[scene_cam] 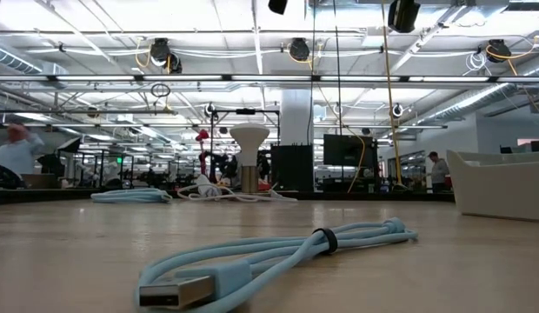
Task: Pick & Place USB Port
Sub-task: Put the pink USB cable into the gray bin
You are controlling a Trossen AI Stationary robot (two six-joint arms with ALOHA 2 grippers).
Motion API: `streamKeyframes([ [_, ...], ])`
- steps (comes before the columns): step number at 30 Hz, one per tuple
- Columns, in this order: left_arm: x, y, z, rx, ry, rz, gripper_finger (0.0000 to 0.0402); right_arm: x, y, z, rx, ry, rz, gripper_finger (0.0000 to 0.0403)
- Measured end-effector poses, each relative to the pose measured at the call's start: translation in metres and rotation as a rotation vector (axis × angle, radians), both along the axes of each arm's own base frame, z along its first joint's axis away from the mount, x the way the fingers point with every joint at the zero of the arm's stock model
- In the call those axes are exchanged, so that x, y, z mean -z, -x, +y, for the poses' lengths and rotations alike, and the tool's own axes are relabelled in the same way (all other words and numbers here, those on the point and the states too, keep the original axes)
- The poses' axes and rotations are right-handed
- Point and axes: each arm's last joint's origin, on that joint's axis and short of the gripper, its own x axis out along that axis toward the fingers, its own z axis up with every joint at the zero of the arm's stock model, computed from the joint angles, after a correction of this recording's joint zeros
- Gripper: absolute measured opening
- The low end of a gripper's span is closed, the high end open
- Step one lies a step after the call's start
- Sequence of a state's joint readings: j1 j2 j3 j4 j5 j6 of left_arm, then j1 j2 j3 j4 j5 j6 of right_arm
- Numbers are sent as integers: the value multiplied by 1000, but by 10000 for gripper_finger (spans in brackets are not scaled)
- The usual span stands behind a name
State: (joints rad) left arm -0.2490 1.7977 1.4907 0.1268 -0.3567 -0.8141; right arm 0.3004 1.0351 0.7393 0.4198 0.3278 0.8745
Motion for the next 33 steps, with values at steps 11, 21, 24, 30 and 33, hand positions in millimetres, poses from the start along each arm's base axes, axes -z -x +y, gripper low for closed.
streamKeyframes([
  [11,0,-1,2,19,-10,24,76,1,0,2,-42,39,7,27],
  [21,-10,35,-2,94,9,254,178,13,27,-8,-11,-15,261,14],
  [24,-15,55,-4,6,-38,340,188,27,51,-15,13,-86,483,13],
  [30,-19,78,-5,-119,-115,422,173,56,102,-27,98,-186,937,13],
  [33,-18,78,-5,-127,-121,430,158,59,114,-30,136,-192,1019,13],
])
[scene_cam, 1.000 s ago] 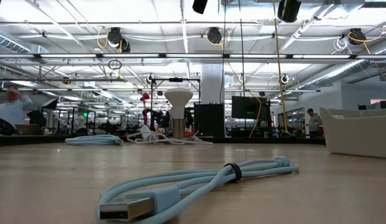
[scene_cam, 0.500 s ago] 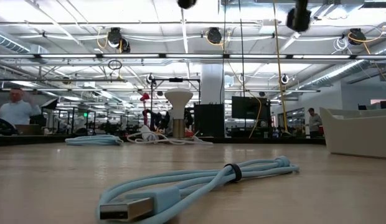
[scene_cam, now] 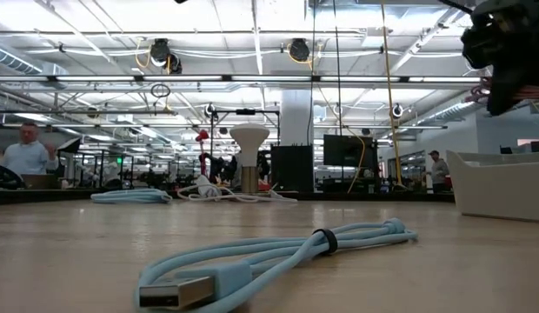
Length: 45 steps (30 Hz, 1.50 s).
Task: Pick & Place USB Port
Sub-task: Put the pink USB cable into the gray bin
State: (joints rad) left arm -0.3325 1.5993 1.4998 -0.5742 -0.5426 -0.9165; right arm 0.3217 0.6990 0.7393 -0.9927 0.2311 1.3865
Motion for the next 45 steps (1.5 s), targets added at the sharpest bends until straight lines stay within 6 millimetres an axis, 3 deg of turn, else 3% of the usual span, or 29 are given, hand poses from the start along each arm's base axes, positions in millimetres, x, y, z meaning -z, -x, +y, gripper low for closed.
streamKeyframes([
  [13,0,0,0,-6,8,-1,112,10,6,2,-34,-40,201,26],
  [22,3,1,4,-14,34,33,143,11,6,3,-82,-41,214,116],
  [28,7,3,5,-22,51,70,169,11,6,4,-98,-60,220,144],
  [35,8,5,5,-20,56,95,177,5,5,4,-119,-35,197,147],
  [45,9,6,5,-12,40,108,141,8,1,2,-80,61,214,123],
])
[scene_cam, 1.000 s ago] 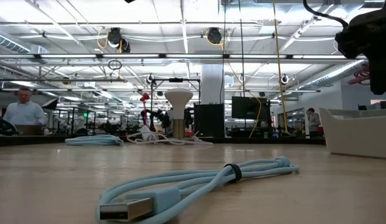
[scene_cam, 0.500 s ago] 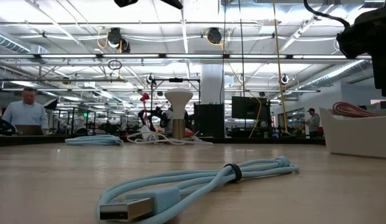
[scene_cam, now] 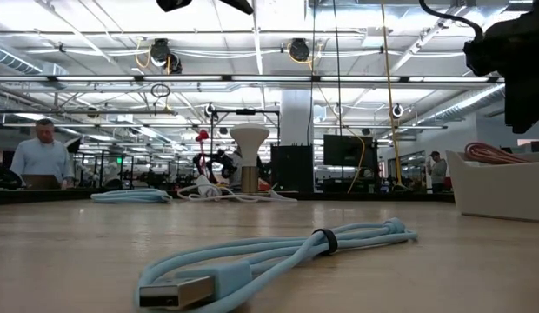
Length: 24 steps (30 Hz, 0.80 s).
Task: Pick & Place USB Port
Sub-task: Put the pink USB cable into the gray bin
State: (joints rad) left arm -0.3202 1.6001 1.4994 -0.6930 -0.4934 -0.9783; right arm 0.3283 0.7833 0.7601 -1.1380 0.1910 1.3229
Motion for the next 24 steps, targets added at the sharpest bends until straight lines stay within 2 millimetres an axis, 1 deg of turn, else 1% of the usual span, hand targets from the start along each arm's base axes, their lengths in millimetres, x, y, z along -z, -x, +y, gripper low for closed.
streamKeyframes([
  [3,0,0,0,0,0,0,130,3,-5,0,15,51,10,93],
  [7,0,0,0,1,-1,0,118,6,-13,2,7,102,9,25],
  [9,0,0,0,2,1,1,113,7,-16,3,-8,114,7,7],
  [14,0,0,0,3,3,1,106,13,-23,5,-24,126,55,3],
  [24,0,0,0,2,4,0,115,25,-33,14,-66,136,152,1],
])
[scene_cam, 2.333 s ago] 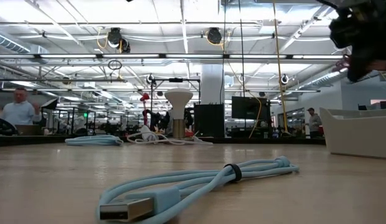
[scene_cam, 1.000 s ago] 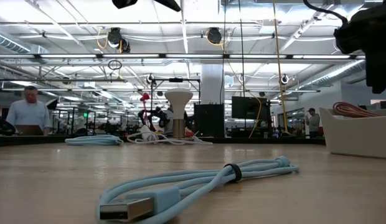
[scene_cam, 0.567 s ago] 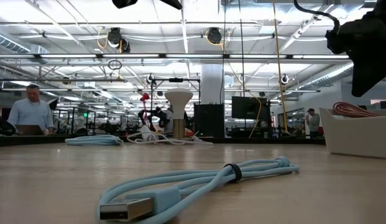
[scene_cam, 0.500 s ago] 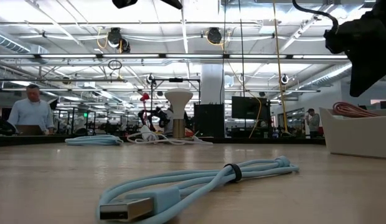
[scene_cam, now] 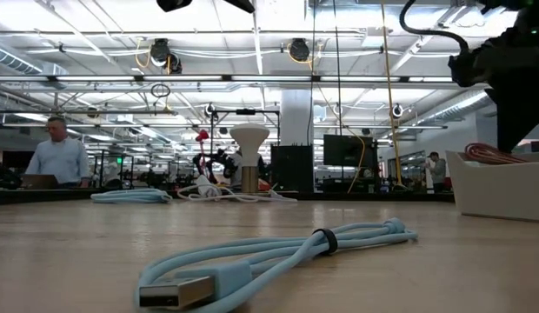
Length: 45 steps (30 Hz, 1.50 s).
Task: Pick & Place USB Port
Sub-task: Put the pink USB cable into the gray bin, then put the blue USB cable into the gray bin
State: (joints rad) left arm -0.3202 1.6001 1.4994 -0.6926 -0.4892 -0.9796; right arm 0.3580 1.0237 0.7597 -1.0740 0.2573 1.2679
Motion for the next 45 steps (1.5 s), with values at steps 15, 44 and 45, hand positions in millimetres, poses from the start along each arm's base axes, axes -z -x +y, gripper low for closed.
streamKeyframes([
  [15,0,1,-3,4,8,-3,115,19,-9,16,-17,-5,139,0],
  [44,51,-34,-60,458,209,87,116,-103,-28,49,-444,-36,-767,0],
  [45,65,-36,-69,486,217,143,116,-105,-28,48,-427,-25,-774,0],
])
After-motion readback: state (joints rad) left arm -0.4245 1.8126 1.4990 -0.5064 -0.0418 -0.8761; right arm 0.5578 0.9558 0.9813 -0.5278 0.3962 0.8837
